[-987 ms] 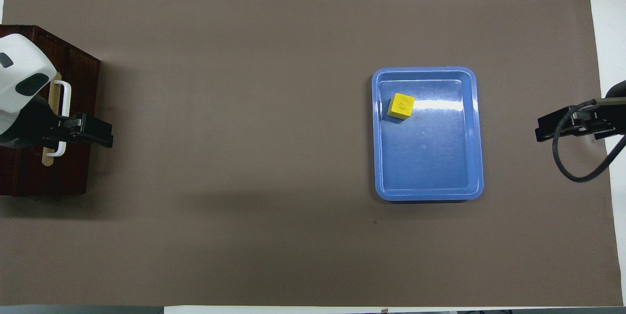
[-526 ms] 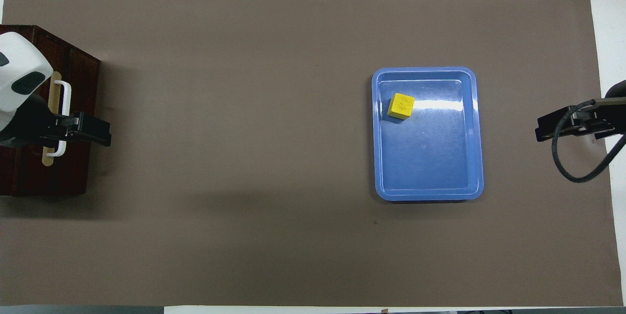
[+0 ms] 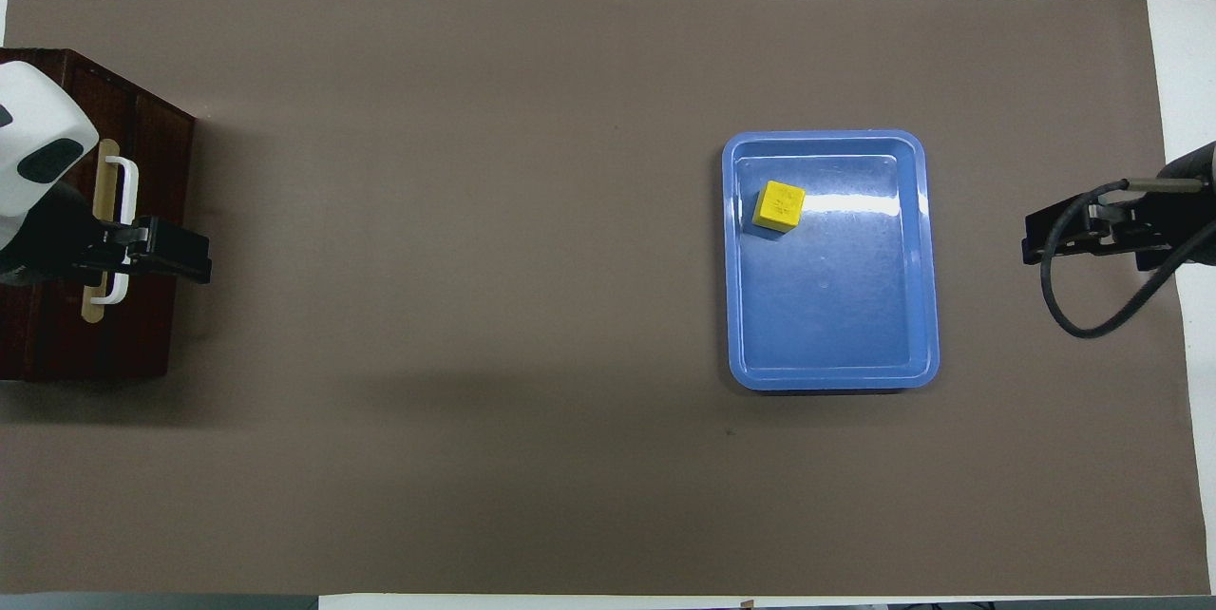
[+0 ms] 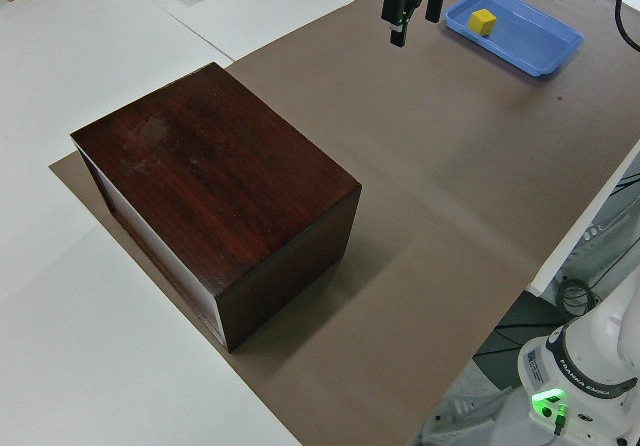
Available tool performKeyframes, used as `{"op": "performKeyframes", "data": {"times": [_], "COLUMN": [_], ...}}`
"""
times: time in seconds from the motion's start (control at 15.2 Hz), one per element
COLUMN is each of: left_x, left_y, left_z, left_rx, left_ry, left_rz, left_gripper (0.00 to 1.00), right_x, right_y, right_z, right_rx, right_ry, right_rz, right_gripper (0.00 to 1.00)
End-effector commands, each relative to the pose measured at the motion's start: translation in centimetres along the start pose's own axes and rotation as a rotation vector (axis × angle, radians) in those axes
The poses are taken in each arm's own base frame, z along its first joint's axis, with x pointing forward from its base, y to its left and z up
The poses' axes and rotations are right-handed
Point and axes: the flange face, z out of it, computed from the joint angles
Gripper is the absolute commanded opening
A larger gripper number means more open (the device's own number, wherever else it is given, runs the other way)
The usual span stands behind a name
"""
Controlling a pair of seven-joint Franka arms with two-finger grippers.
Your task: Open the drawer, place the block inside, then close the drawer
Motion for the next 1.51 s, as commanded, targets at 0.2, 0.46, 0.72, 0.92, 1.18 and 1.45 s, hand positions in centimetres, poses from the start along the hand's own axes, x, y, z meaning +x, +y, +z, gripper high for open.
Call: {"op": "performKeyframes", "data": {"times": [0.2,0.46,0.72,0.92,1.18,1.45], "left_x": [0.1,0.0,-0.1,0.0,-0.1,0.2], "left_y": [0.0,-0.1,-0.3,0.0,0.2,0.1], "left_z": [-0.7,-0.6,-0.6,-0.6,-0.5,-0.3], "left_rx": [0.035,0.035,0.035,0.035,0.036,0.034], "left_ry": [0.014,0.012,0.007,0.011,0.015,0.032], "left_rz": [0.001,-0.002,-0.005,0.000,0.009,0.013], "left_gripper": [1.00,1.00,1.00,1.00,1.00,1.00], "right_x": [1.9,6.1,6.9,9.1,10.9,11.8], "right_y": [-0.3,-1.9,-2.4,-2.6,-3.2,-4.5], "right_z": [6.1,12.6,19.3,23.8,28.1,30.3], "right_rx": [0.268,0.414,0.584,0.618,0.637,0.709], "right_ry": [-0.168,-0.313,-0.424,-0.533,-0.520,-0.511], "right_rz": [0.677,1.116,1.384,1.476,1.499,1.536], "right_gripper": [1.00,1.00,1.00,1.00,1.00,1.00]}}
